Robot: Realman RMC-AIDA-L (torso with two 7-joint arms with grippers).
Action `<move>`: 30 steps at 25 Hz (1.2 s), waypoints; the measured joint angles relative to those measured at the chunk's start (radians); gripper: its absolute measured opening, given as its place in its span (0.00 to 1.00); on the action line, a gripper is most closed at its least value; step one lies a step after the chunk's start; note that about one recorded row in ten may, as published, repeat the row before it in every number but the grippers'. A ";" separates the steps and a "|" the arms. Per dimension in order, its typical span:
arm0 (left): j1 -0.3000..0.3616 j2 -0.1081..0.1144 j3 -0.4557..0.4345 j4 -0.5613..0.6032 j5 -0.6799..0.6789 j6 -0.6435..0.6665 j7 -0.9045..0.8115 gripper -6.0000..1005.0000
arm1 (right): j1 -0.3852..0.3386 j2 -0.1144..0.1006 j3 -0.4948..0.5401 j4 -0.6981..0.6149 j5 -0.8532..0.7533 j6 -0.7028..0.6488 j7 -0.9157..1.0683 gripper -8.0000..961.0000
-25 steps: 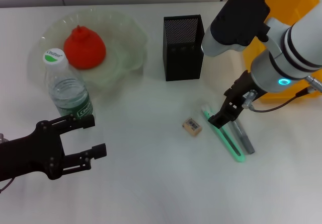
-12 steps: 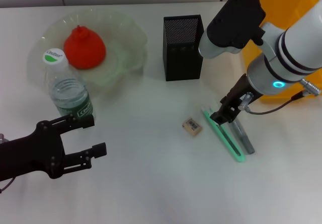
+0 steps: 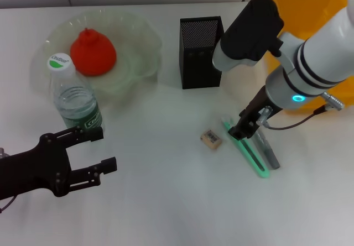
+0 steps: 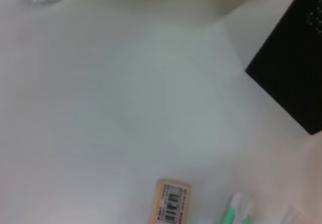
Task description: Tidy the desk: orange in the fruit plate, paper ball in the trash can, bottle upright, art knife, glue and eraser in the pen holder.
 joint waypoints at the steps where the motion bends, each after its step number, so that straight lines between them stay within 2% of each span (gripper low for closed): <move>1: 0.001 0.000 -0.002 0.000 0.000 0.000 0.001 0.78 | 0.001 0.000 -0.006 0.002 0.000 0.008 0.002 0.48; 6: 0.002 0.000 -0.002 0.000 0.000 0.000 0.001 0.78 | 0.009 0.001 -0.021 0.018 0.001 0.017 0.012 0.48; 23: 0.000 0.004 -0.005 -0.001 0.000 -0.007 -0.001 0.78 | 0.014 0.001 -0.034 0.069 0.017 0.050 0.015 0.35; 28: 0.000 0.004 -0.003 -0.001 0.000 -0.010 0.004 0.78 | 0.014 0.001 -0.034 0.070 0.017 0.050 0.015 0.30; 30: -0.001 0.003 -0.002 -0.001 0.000 -0.015 0.005 0.78 | 0.013 0.001 -0.034 0.070 0.021 0.050 0.013 0.25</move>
